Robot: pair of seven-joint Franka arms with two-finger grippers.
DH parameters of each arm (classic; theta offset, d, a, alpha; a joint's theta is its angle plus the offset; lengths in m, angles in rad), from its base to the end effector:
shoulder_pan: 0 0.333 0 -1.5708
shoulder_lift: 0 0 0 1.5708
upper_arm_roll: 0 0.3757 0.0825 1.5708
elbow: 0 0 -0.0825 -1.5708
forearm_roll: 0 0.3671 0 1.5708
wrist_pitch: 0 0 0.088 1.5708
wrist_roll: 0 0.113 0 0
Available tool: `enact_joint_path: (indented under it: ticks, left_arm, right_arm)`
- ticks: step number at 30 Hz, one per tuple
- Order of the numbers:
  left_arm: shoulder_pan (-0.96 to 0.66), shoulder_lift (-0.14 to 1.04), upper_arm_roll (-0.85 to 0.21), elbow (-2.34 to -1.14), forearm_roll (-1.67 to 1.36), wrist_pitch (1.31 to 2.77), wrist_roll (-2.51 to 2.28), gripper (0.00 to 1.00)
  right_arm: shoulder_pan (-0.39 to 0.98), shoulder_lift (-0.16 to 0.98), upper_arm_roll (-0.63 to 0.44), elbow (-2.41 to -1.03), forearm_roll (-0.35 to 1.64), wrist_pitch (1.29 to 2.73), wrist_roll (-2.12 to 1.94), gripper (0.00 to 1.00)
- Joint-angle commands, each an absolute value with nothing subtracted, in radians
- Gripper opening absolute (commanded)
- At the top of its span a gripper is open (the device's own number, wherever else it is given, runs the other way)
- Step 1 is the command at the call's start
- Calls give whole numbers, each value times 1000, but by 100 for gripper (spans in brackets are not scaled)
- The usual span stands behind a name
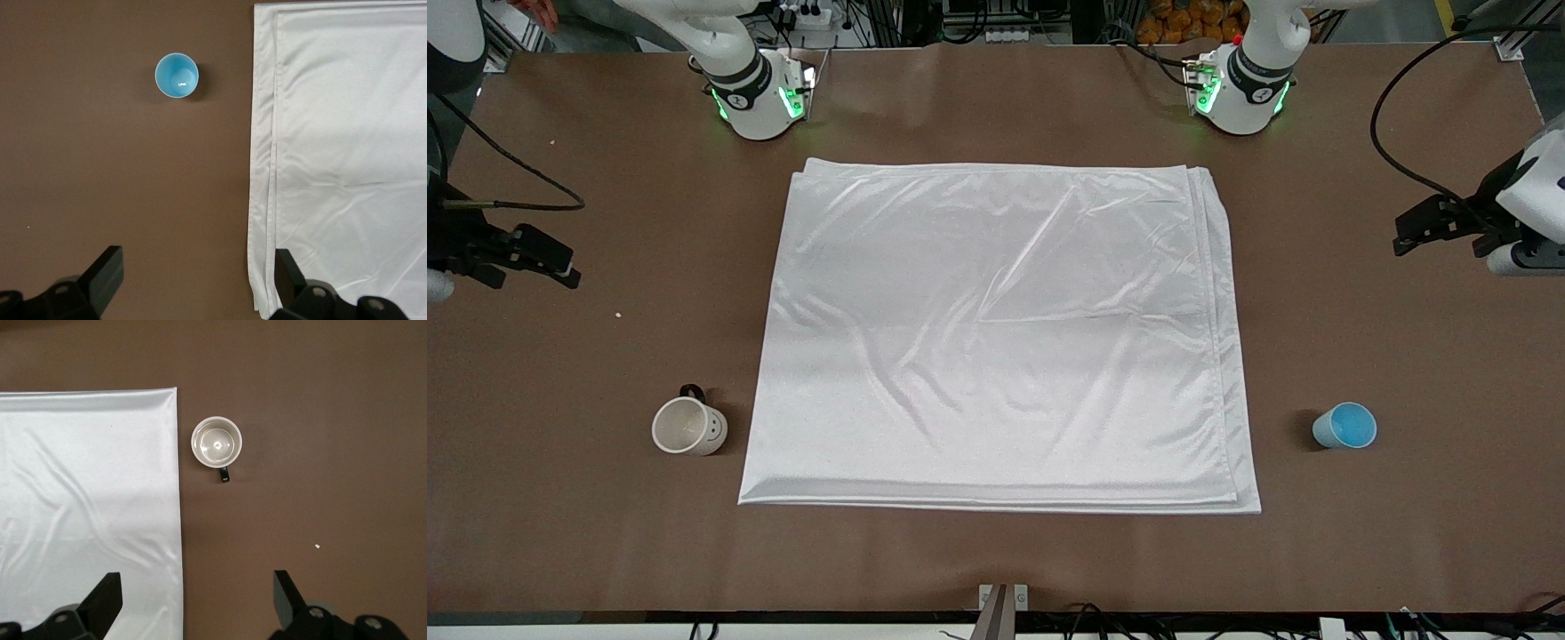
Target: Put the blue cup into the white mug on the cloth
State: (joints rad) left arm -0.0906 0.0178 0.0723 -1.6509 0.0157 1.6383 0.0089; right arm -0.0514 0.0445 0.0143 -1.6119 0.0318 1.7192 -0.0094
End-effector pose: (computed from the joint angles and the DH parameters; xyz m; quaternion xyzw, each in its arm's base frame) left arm 0.5470 -0.0087 0.6378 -0.9997 0.0142 0.0151 0.0085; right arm 0.5666 -0.0181 0.6483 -0.9993 0.0157 -0.0318 0.0154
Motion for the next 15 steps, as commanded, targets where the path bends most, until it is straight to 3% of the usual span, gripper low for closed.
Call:
enact_joint_path:
  ticks: [1,15]
  left_arm:
    - [-61,109,75,-1625,37,1677,31,100]
    - [-26,376,78,-1517,80,1798,115,100]
  right_arm:
    - [-48,90,11,-1621,48,1743,-3,100]
    - [-48,316,12,-1631,49,1914,-5,100]
